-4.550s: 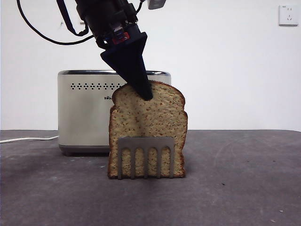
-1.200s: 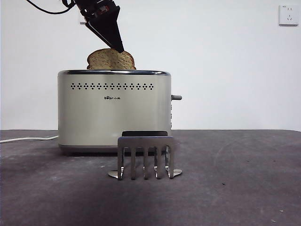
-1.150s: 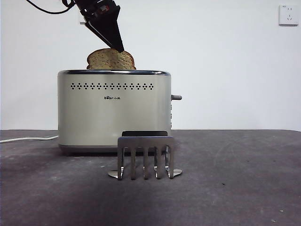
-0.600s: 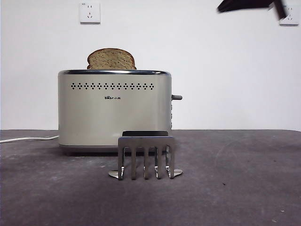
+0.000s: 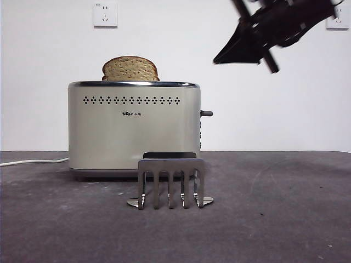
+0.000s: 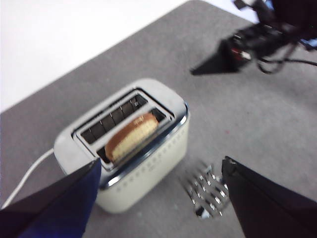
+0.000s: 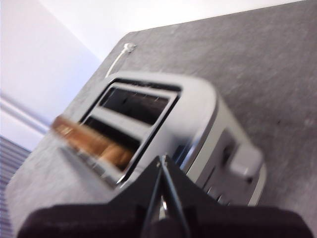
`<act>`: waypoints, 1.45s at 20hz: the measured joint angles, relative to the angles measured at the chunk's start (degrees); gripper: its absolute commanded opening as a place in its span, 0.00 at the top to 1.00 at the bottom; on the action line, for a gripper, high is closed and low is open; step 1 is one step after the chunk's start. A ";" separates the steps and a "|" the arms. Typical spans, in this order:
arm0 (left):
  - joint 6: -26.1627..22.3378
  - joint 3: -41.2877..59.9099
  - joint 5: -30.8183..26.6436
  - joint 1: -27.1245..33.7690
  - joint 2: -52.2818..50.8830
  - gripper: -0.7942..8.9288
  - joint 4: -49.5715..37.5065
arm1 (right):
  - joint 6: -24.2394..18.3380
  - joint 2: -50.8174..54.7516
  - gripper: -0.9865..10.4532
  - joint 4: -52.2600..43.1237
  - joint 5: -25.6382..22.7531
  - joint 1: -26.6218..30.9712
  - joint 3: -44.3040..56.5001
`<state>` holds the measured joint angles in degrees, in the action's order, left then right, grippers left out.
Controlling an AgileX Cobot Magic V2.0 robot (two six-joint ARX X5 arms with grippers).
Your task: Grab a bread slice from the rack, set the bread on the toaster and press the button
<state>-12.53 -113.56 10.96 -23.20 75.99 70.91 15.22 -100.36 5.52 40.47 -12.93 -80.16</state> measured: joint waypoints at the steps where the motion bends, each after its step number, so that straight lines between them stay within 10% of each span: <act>1: 0.07 0.00 0.00 0.00 -0.28 0.50 0.85 | 0.00 -1.55 0.92 -0.04 -0.46 -0.24 -1.38; 29: 0.20 0.00 0.00 0.00 -0.59 0.50 3.89 | -8.87 -17.73 0.92 5.68 -12.41 -2.05 -7.39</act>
<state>-12.34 -113.56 10.96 -23.20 75.40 74.81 6.35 -118.08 11.20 28.05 -14.98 -87.55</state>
